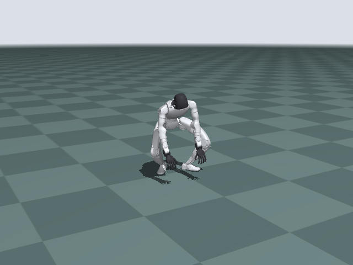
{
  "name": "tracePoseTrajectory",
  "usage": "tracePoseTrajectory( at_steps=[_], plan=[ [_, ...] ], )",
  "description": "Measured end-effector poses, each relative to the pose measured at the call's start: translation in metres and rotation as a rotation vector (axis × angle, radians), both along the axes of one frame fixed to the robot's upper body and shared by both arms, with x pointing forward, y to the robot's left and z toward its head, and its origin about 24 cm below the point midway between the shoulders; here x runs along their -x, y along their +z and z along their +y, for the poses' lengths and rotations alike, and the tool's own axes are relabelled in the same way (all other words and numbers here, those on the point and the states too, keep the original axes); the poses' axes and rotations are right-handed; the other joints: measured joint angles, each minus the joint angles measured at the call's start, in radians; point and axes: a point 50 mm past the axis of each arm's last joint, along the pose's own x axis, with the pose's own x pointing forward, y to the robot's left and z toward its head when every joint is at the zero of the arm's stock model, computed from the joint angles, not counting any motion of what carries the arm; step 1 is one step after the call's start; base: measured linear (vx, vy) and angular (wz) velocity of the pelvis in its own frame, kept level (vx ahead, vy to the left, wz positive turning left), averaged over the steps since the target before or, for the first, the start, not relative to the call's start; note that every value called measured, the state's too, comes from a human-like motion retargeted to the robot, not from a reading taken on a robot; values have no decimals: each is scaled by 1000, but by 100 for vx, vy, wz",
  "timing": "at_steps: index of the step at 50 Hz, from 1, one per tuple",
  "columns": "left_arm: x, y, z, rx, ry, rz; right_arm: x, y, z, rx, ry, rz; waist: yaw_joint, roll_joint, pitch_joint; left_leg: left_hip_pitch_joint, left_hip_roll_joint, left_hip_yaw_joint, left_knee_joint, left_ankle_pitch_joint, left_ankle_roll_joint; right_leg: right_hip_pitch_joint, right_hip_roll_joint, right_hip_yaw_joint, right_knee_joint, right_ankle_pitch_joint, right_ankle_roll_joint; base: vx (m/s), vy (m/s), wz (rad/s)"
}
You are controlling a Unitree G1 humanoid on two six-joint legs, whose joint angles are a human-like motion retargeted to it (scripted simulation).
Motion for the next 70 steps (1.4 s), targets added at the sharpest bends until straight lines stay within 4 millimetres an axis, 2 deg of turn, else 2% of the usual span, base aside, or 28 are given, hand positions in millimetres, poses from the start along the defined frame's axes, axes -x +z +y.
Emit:
tracePoseTrajectory(
  at_steps=[7,15,24,35,40,49,52,58,70],
  plan=[
    [-1,2,-7,55,1,32,-2,2,-3,-3,-31,115,18,-23,0,0,29,-2,104,-59,11,0,-35,23,117,-59,-38,-4,1,6],
    [-1,3,-18,130,-18,91,-3,17,-16,-54,-101,265,50,-45,0,0,35,-3,159,-74,-8,0,-52,51,185,-69,-53,-7,3,14],
    [1,-11,-17,156,-28,183,-1,31,-34,-85,-174,350,66,-56,0,0,-8,13,75,36,-61,0,-45,67,103,5,-23,-2,3,22],
    [4,-32,5,48,2,275,1,29,-48,-72,-216,350,59,-49,0,0,-85,1,-88,159,-92,0,-37,71,-57,163,25,-1,2,11],
    [2,-28,15,-18,15,271,1,29,-48,-66,-215,320,59,-50,0,0,-129,-9,-194,231,-108,0,-39,46,-167,214,19,-5,2,5],
    [-2,-5,21,-110,7,209,-2,35,-35,-83,-178,259,61,-54,0,0,-207,-38,-460,406,-137,14,18,-19,-477,334,30,-8,2,-4],
    [-2,-3,20,-132,-6,199,-3,31,-28,-94,-159,258,65,-42,0,5,-224,-69,-535,462,-149,56,54,-54,-586,380,44,-8,1,-22],
    [0,-16,17,-152,-40,223,-4,7,-17,-114,-129,303,67,-39,0,101,-247,-86,-668,554,-184,171,114,-81,-758,455,73,-8,0,-20],
    [3,-25,19,-99,-68,228,-1,-25,-4,-173,-65,345,68,-24,0,247,-258,-114,-819,671,-229,345,196,-116,-955,533,96,-7,-2,-13]
  ],
)
